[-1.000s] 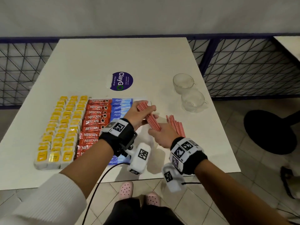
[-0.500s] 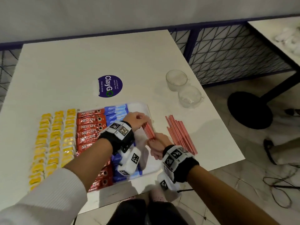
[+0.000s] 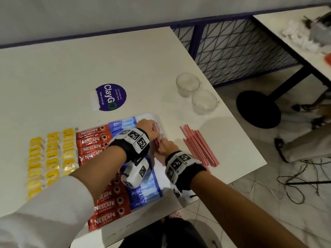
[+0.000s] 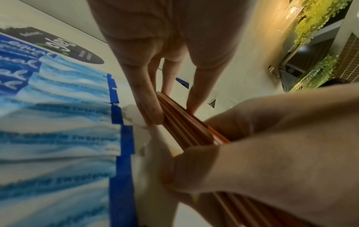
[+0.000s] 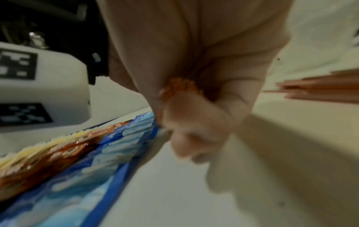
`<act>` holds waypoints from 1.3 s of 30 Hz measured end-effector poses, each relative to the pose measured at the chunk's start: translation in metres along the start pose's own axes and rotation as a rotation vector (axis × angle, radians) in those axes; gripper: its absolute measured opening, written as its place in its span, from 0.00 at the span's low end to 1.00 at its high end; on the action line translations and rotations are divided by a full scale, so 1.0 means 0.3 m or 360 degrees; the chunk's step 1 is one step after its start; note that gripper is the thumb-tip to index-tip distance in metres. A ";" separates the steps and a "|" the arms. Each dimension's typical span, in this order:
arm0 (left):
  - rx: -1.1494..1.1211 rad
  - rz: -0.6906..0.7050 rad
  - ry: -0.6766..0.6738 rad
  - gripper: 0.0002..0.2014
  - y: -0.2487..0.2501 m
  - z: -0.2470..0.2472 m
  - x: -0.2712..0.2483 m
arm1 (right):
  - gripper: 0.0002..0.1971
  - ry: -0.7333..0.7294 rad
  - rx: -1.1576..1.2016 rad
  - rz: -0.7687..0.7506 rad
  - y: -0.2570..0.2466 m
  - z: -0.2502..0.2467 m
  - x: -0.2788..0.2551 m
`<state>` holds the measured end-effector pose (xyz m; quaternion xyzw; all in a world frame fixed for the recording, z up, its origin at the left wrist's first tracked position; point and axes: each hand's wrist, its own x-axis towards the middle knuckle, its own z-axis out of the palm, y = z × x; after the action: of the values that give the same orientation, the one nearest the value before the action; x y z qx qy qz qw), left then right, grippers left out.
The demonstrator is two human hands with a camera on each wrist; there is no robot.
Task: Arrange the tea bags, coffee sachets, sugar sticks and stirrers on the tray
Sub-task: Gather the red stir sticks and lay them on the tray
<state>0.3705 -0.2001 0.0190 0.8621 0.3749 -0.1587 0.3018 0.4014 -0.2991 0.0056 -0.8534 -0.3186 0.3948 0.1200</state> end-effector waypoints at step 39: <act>-0.0169 -0.0093 0.0371 0.14 -0.043 -0.017 -0.018 | 0.29 0.0186 -0.0515 -0.0090 0.036 -0.010 -0.025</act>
<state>0.3577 -0.1928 0.0205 0.8461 0.4404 -0.0462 0.2966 0.4048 -0.3121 0.0070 -0.8737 -0.3944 0.2845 0.0104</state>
